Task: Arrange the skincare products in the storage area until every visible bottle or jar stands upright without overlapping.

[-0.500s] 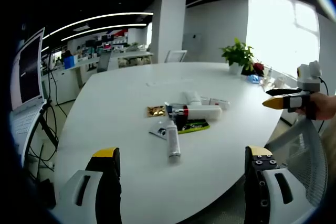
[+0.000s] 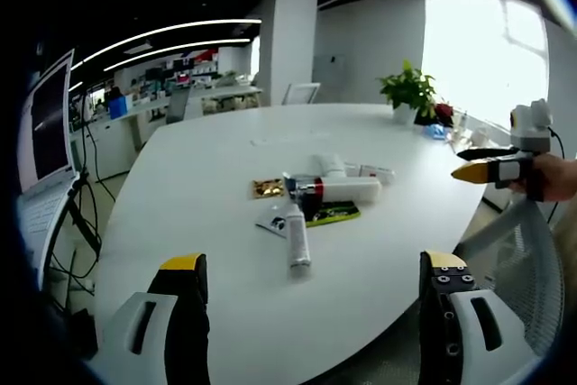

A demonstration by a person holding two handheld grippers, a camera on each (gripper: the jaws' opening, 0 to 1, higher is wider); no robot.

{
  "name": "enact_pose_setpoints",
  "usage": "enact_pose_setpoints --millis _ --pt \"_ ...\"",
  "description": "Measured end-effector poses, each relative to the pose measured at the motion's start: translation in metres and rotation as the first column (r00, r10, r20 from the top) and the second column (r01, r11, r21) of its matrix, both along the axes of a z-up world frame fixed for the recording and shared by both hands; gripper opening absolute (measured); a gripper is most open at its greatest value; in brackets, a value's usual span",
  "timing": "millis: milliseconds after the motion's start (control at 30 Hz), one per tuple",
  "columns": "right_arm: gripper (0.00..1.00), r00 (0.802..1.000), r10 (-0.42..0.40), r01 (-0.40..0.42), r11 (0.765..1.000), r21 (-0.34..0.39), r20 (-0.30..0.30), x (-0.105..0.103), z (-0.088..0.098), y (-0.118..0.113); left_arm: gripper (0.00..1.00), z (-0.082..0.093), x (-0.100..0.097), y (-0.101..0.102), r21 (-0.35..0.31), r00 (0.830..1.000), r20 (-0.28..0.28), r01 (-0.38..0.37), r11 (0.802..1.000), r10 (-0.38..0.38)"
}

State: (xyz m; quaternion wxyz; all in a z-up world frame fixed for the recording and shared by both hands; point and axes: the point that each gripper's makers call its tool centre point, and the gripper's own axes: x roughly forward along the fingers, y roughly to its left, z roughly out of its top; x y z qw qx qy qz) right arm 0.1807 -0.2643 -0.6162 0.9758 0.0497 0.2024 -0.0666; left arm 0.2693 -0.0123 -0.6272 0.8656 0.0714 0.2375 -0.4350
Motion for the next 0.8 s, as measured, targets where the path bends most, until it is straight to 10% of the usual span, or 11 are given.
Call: enact_pose_setpoints --millis 500,800 --pt "0.83 0.979 0.180 -0.190 0.976 -0.109 -0.093 0.035 -0.002 -0.008 0.95 0.000 0.003 0.002 0.000 1.000 -0.006 -0.012 1.000 0.012" --pt "0.71 0.893 0.388 -0.432 0.883 -0.186 -0.230 0.077 -0.016 0.000 0.93 -0.003 0.004 0.002 0.016 1.000 -0.017 -0.008 1.000 0.008"
